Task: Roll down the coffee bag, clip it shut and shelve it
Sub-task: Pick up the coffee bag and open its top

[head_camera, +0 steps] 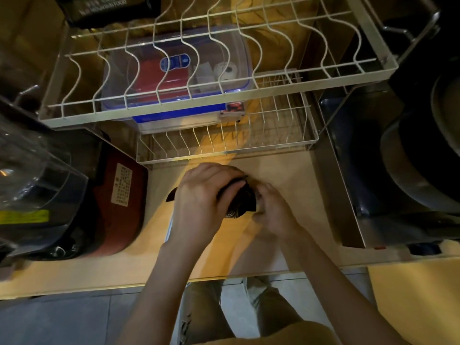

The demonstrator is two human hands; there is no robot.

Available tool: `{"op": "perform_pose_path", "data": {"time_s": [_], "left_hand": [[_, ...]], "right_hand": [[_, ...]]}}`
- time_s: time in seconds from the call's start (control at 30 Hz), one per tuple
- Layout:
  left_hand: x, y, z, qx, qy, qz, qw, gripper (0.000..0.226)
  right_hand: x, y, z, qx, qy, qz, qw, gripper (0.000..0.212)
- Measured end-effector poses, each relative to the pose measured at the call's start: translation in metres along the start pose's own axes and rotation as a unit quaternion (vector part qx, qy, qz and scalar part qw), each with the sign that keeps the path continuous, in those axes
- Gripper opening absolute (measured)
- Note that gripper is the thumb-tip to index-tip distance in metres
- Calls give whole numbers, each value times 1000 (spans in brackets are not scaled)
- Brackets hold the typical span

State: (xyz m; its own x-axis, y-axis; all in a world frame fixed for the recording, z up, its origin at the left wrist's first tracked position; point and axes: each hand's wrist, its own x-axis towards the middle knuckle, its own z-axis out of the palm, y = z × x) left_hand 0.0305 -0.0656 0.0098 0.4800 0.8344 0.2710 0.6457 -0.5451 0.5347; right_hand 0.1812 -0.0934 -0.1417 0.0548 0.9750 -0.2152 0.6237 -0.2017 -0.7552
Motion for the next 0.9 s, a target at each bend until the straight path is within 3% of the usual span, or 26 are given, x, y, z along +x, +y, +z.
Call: {"op": "perform_pose_path", "data": {"time_s": [0.17, 0.3, 0.5, 0.6, 0.73, 0.9], "left_hand": [[-3, -2, -2, -46, 17, -16, 999, 12], [-5, -3, -2, -82, 33, -31, 996, 13], [-12, -5, -4, -142, 34, -79, 986, 17], [-14, -7, -13, -234, 72, -168, 955, 16], [-16, -2, -23, -208, 76, -129, 967, 16], [-17, -8, -22, -254, 97, -206, 940, 11]], "right_hand": [[13, 2, -9, -29, 100, -5, 995, 33], [26, -4, -1, -14, 68, -10, 998, 33], [32, -3, 4, 50, 108, 60, 991, 14], [33, -6, 9, 96, 142, 89, 981, 11], [33, -16, 21, 164, 154, 112, 968, 13], [34, -14, 22, 127, 118, 101, 980, 13]]}}
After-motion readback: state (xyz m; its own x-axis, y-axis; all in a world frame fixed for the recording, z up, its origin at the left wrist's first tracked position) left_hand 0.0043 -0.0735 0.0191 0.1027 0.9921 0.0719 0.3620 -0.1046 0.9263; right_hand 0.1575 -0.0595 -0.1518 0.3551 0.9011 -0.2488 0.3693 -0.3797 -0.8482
